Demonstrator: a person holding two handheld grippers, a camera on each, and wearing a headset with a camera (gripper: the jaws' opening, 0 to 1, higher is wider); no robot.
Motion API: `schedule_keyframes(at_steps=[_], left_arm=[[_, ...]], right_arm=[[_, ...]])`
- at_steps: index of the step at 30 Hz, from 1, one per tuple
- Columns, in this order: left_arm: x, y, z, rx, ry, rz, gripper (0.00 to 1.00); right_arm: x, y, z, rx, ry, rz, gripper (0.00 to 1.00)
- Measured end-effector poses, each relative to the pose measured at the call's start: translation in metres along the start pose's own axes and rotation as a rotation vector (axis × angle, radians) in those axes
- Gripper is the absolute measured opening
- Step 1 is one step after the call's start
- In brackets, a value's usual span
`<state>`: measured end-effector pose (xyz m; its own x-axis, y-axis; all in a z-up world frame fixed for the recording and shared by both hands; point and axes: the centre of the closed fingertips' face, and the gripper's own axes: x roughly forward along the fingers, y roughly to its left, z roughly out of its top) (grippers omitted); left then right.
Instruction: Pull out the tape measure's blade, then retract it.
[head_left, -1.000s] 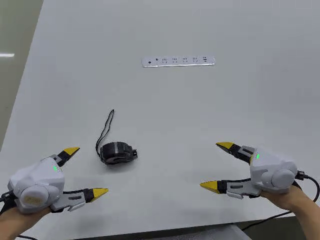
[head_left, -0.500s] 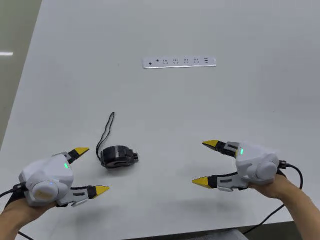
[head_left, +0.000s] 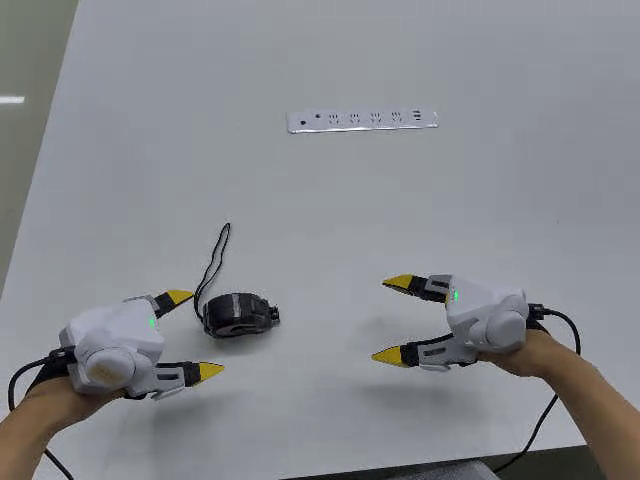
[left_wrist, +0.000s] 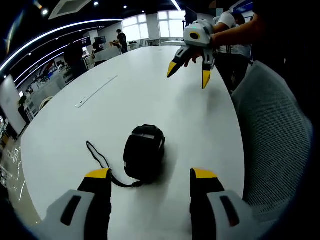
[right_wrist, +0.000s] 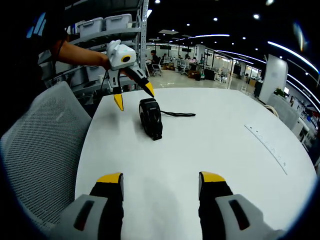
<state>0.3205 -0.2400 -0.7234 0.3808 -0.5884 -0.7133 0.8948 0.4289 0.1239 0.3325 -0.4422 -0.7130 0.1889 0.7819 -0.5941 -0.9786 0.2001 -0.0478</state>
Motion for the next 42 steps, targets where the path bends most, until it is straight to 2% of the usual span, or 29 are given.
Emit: schedule_keyframes(at_steps=[5,15,21,30,42], left_arm=[[0.006,0.004,0.001,0.024,0.006,-0.014,0.6],[0.017,0.011,-0.003,0.055,0.028,-0.05,0.52],[0.023,0.009,-0.004,0.073,0.038,-0.086,0.48],[0.029,0.01,-0.005,0.098,0.052,-0.11,0.44],[0.038,0.009,-0.006,0.104,0.069,-0.134,0.38]], right_arm=[[0.008,-0.003,0.003,-0.014,0.001,0.017,0.59],[0.027,-0.008,0.011,-0.041,-0.006,0.051,0.55],[0.04,-0.008,0.015,-0.055,-0.006,0.079,0.54],[0.058,-0.01,0.022,-0.08,-0.004,0.096,0.48],[0.084,-0.008,0.031,-0.083,-0.015,0.131,0.47]])
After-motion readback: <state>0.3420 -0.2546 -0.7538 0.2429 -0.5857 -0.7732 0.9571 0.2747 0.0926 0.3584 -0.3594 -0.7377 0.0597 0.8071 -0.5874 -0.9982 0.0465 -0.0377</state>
